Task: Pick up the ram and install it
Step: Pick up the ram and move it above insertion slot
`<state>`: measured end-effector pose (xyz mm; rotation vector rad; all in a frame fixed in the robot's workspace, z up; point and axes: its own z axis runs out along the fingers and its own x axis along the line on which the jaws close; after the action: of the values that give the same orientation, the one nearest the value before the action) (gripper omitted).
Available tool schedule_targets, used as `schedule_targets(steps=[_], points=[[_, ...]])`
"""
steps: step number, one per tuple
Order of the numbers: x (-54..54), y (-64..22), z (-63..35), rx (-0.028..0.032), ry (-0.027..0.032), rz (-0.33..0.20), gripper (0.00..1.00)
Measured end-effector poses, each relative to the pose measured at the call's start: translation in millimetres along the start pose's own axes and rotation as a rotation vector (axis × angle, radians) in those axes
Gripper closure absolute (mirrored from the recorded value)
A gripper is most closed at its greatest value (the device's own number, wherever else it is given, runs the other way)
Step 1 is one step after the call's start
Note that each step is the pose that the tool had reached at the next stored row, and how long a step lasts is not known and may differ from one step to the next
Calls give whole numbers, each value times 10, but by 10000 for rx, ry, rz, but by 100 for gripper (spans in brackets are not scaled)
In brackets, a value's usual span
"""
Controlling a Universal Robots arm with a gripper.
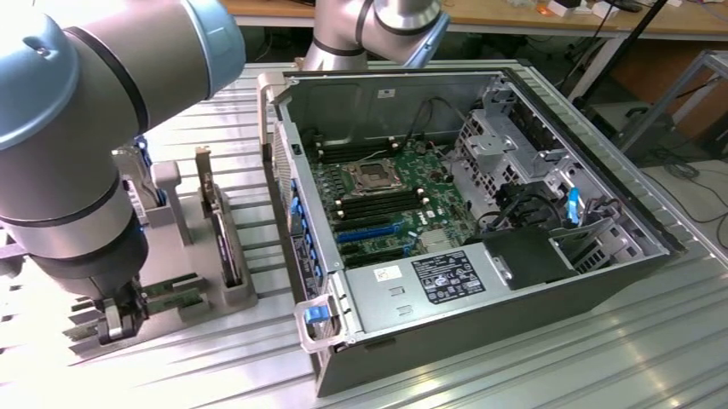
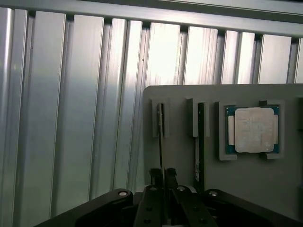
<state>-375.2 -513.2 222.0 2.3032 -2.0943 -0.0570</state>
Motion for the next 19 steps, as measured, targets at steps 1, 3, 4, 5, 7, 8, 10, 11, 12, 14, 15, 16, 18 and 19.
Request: schedule_targets(steps=[1,3,4,5,7,8,10,11,12,14,15,16,18,19], points=[[0,1,-28,-5,7,0,86],[-1,3,-69,-9,14,1,86],[-1,4,-85,-10,17,1,86],[-1,5,-104,-13,22,1,86],[-1,6,-135,-16,30,1,86],[-1,6,-152,-18,37,2,86],[-2,9,-222,-28,56,3,86],[-3,10,-261,-37,61,4,86],[-4,10,-287,-44,70,5,86],[-5,11,-351,-61,90,5,86],[-5,11,-379,-67,98,5,86],[-5,11,-409,-74,104,6,86],[-6,12,-454,-85,116,6,86],[-6,12,-480,-91,123,6,86]])
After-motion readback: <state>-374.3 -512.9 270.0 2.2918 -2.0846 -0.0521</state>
